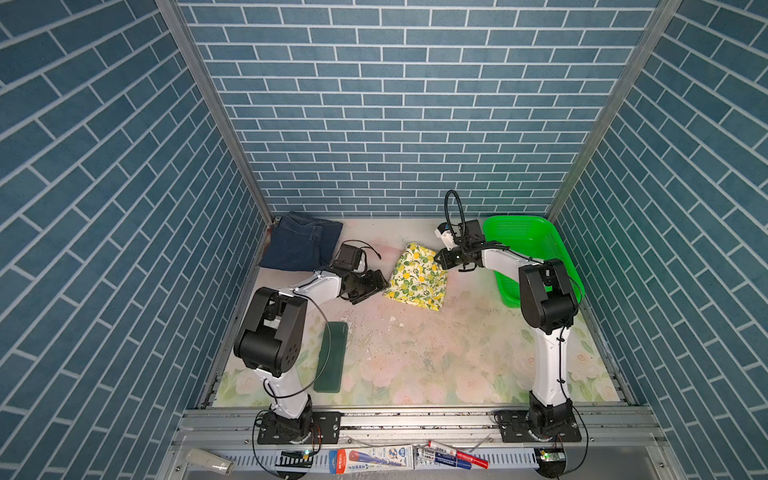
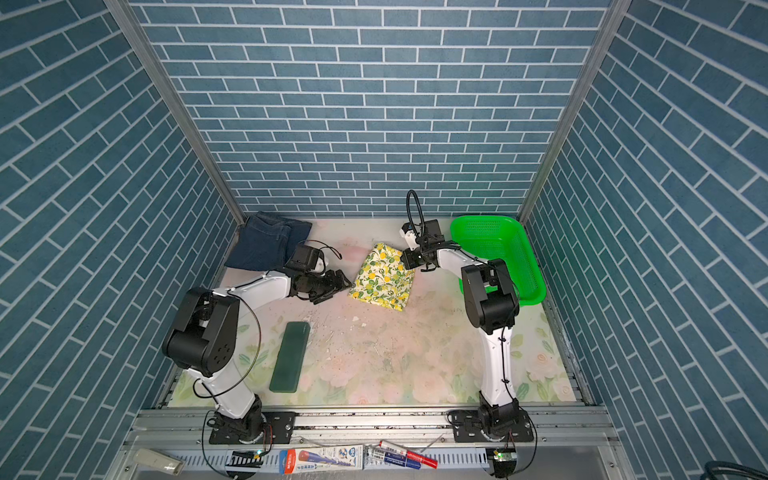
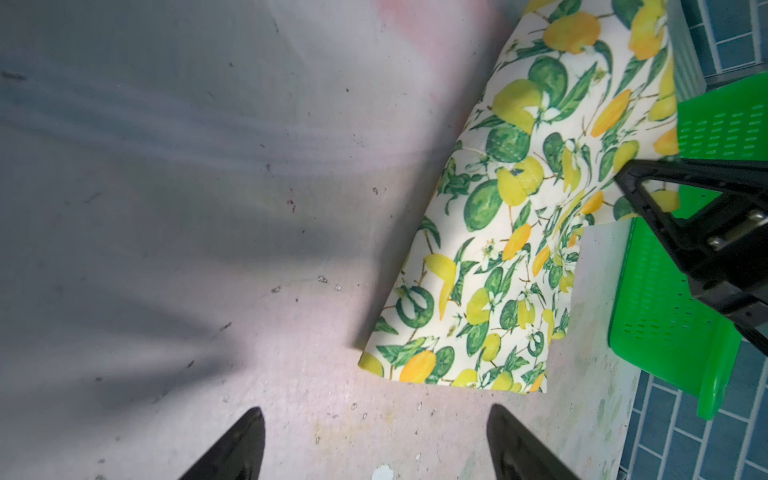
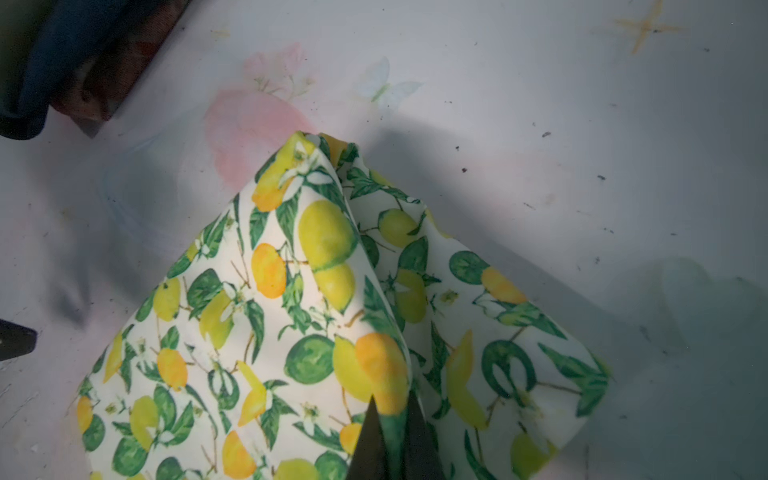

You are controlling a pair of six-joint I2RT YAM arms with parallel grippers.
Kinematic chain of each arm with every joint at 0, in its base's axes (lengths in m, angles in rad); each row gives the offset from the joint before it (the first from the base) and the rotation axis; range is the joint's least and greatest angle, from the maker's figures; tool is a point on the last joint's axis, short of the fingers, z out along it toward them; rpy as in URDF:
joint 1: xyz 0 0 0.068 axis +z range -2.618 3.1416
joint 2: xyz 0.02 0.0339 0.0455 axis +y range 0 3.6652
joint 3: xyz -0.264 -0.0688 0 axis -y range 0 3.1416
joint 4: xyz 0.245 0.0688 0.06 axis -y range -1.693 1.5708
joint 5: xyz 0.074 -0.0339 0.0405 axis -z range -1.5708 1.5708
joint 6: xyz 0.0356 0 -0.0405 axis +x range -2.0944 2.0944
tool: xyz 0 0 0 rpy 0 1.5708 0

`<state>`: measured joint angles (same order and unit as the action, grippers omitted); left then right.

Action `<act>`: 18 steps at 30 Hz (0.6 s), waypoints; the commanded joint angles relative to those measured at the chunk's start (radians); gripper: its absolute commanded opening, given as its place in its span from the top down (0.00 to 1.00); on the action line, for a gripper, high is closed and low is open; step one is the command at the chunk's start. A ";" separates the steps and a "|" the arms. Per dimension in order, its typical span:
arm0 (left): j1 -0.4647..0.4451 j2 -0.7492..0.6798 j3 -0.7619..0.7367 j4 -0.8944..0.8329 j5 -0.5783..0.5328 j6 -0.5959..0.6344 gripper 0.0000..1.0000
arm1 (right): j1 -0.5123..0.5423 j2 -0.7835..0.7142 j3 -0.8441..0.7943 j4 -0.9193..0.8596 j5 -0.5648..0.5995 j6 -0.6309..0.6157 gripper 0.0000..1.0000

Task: Fold and stack the skirts

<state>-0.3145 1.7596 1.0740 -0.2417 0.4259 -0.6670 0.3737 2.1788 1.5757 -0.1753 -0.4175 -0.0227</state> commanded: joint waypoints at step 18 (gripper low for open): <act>-0.049 0.268 0.445 -0.232 -0.067 0.284 0.12 | 0.000 0.169 0.255 -0.304 0.196 0.029 1.00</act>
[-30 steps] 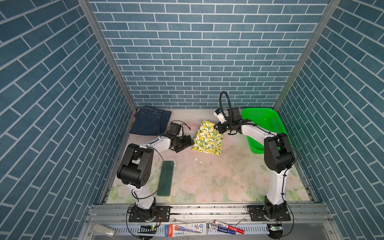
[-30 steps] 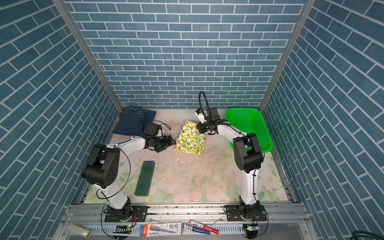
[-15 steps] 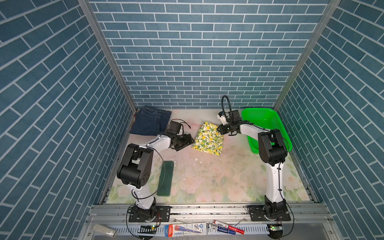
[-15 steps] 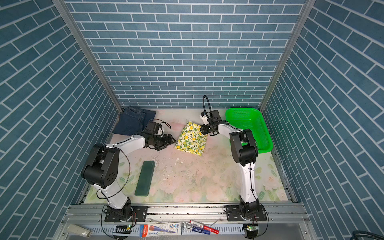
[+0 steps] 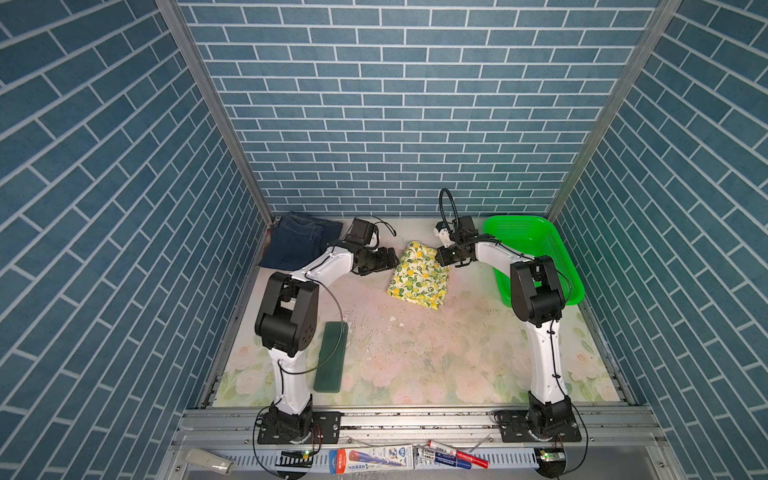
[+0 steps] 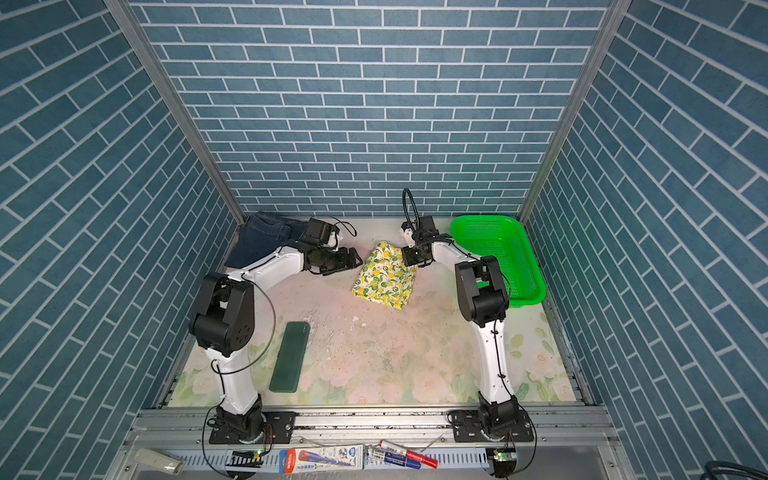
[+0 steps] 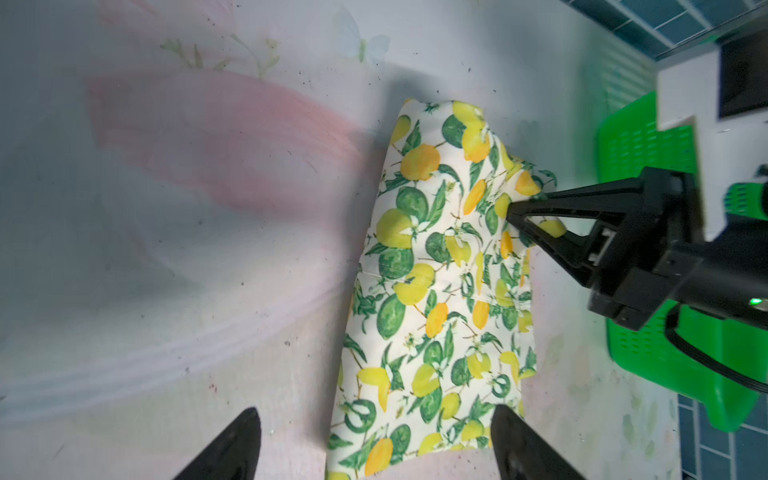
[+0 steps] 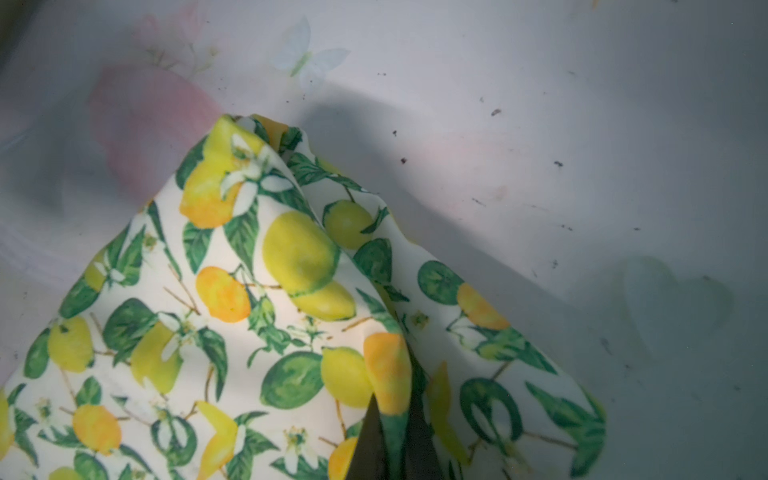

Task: Fold and stack the skirts

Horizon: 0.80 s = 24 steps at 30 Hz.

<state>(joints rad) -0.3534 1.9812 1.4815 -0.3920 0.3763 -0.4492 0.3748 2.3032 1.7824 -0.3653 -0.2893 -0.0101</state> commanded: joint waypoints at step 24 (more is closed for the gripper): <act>0.011 0.183 0.174 -0.071 0.060 0.093 0.11 | 0.138 0.213 0.279 -0.391 0.099 -0.245 1.00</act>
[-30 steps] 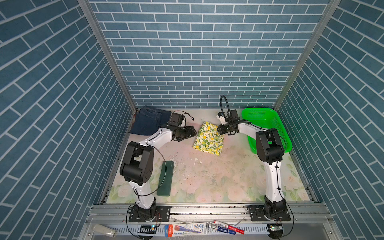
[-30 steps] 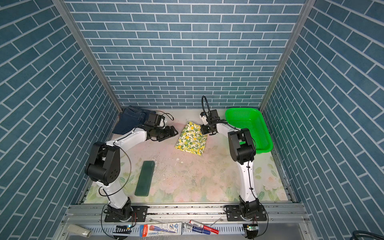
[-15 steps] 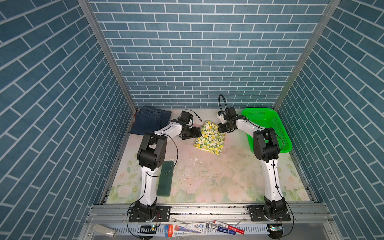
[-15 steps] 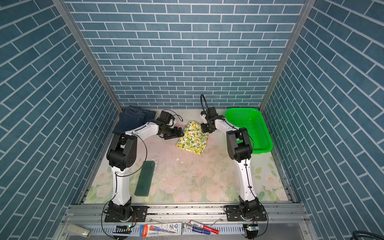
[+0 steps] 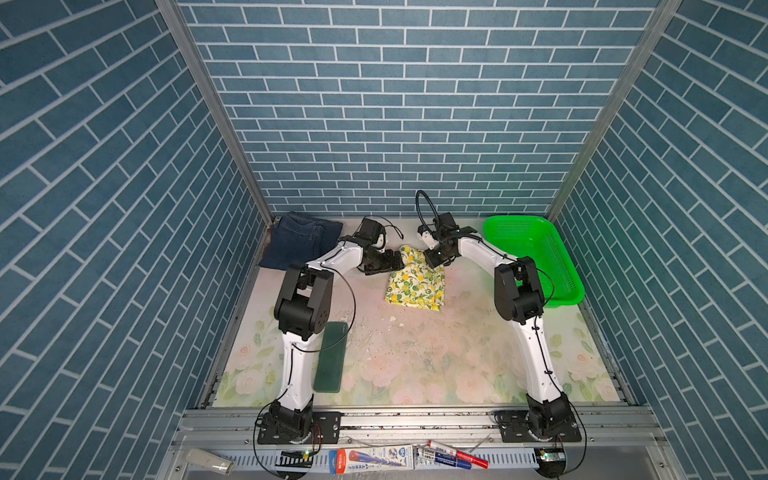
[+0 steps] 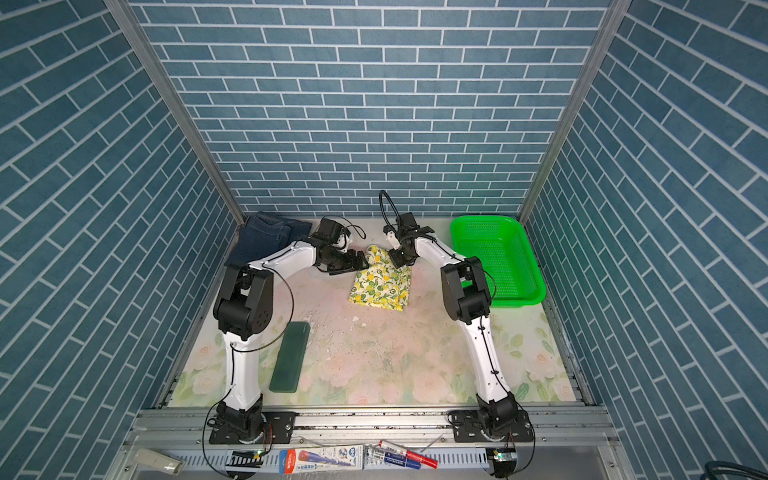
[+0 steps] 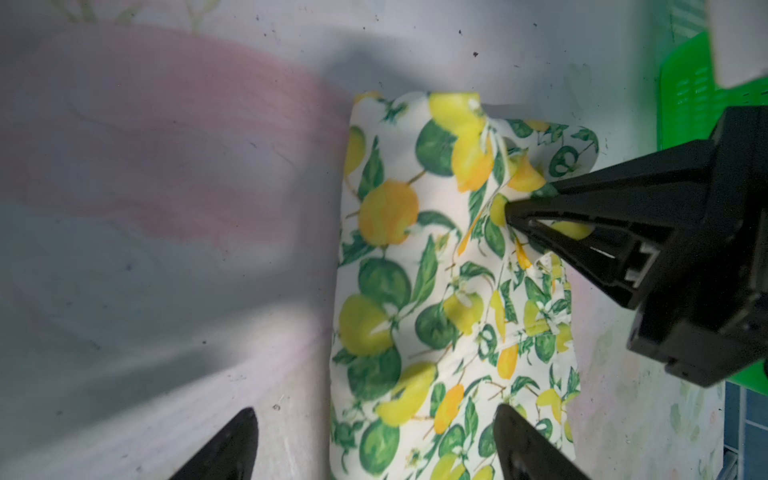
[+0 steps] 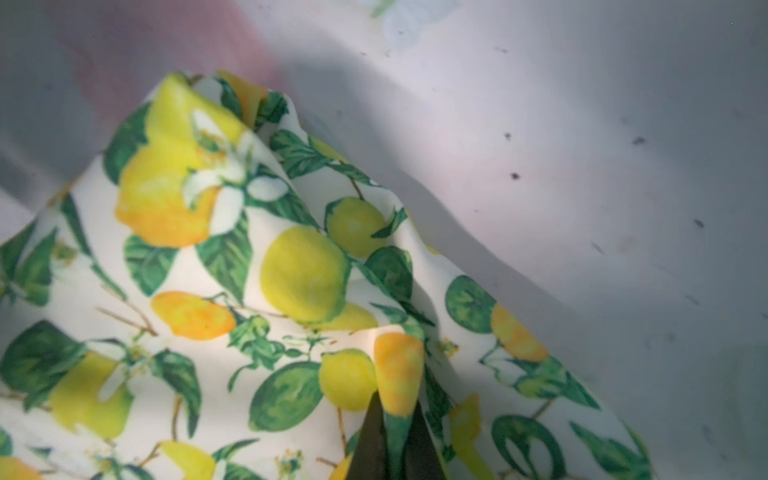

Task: Fold and stack the skirts

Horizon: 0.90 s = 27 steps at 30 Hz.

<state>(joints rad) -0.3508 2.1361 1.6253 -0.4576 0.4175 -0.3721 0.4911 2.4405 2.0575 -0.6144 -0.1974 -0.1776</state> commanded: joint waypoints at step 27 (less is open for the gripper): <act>0.003 0.253 0.235 -0.051 0.085 -0.054 0.22 | 0.043 -0.010 -0.128 -0.072 -0.071 -0.157 1.00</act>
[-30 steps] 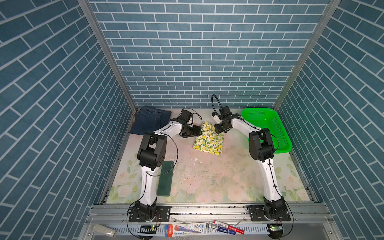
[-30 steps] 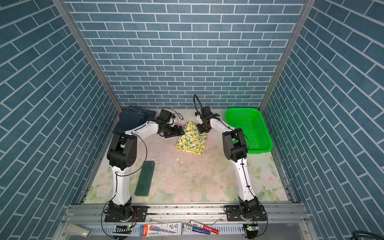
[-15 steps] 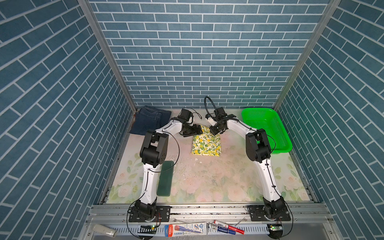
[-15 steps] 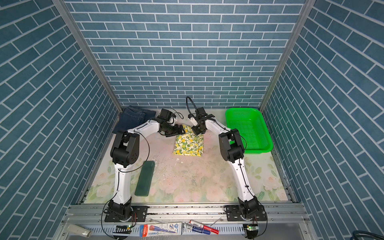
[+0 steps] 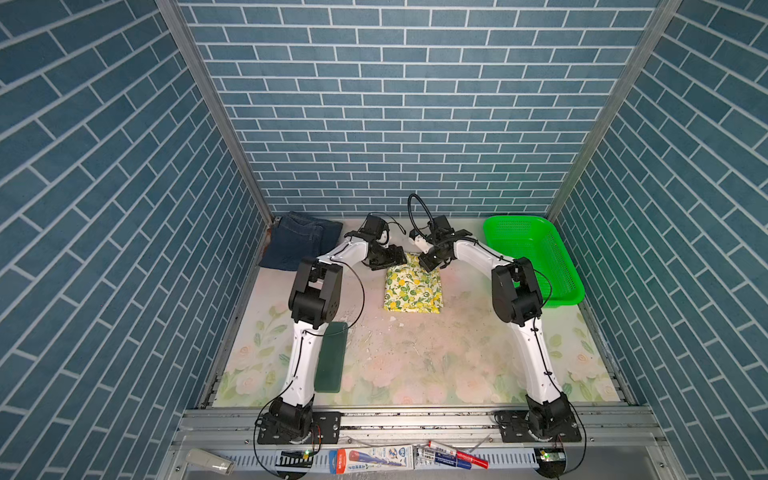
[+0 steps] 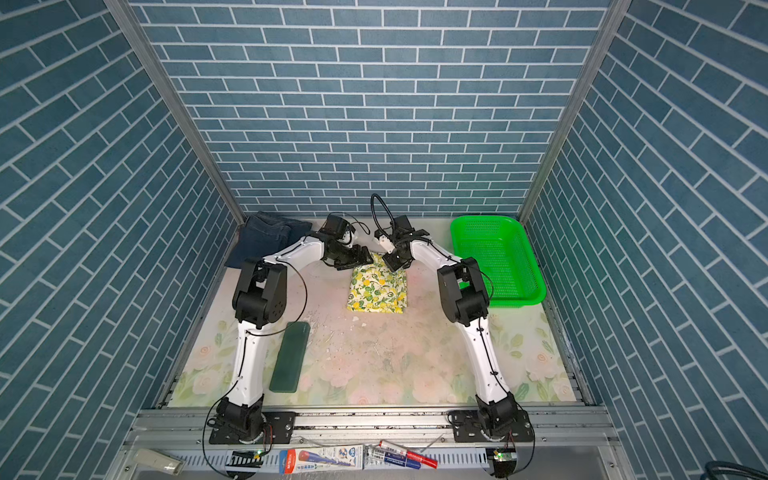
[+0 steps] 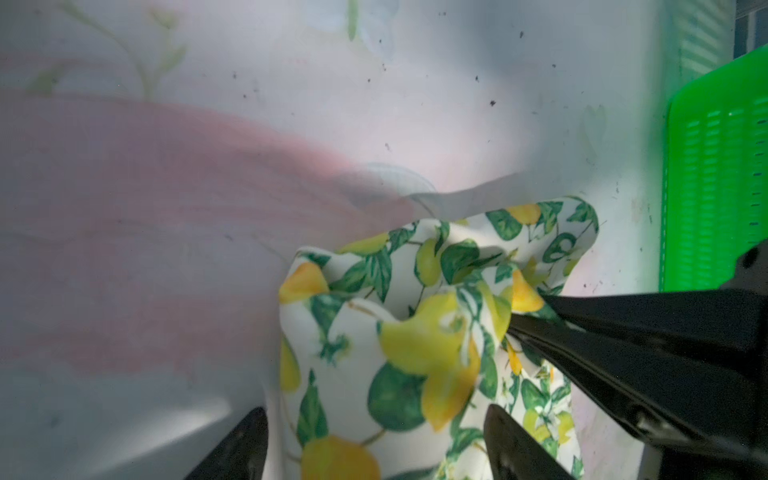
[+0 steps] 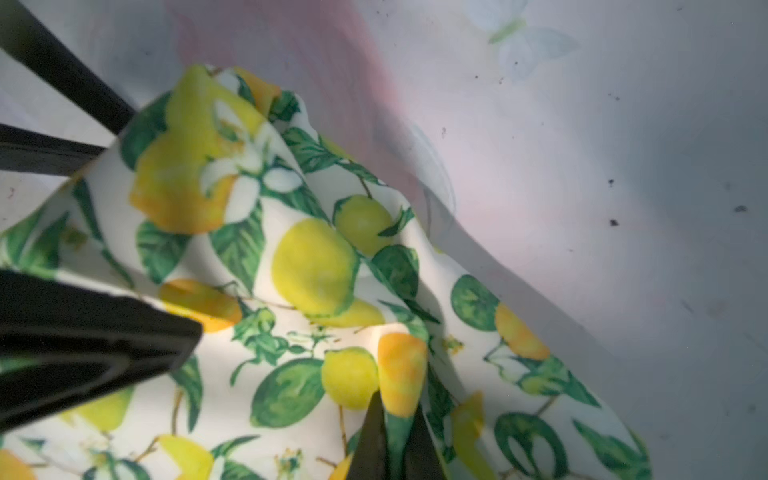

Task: Fold and stack the skirts

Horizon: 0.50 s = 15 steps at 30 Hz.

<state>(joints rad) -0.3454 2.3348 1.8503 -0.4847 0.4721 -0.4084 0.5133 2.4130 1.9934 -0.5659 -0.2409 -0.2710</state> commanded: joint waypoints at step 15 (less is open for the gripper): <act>-0.007 0.012 -0.111 0.264 0.100 -0.188 1.00 | -0.009 -0.135 -0.220 0.054 -0.054 0.042 0.98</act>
<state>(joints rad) -0.3450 2.3798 1.7840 -0.2787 0.6044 -0.5560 0.5087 2.3333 1.8503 -0.4767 -0.2665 -0.2565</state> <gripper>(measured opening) 0.099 0.077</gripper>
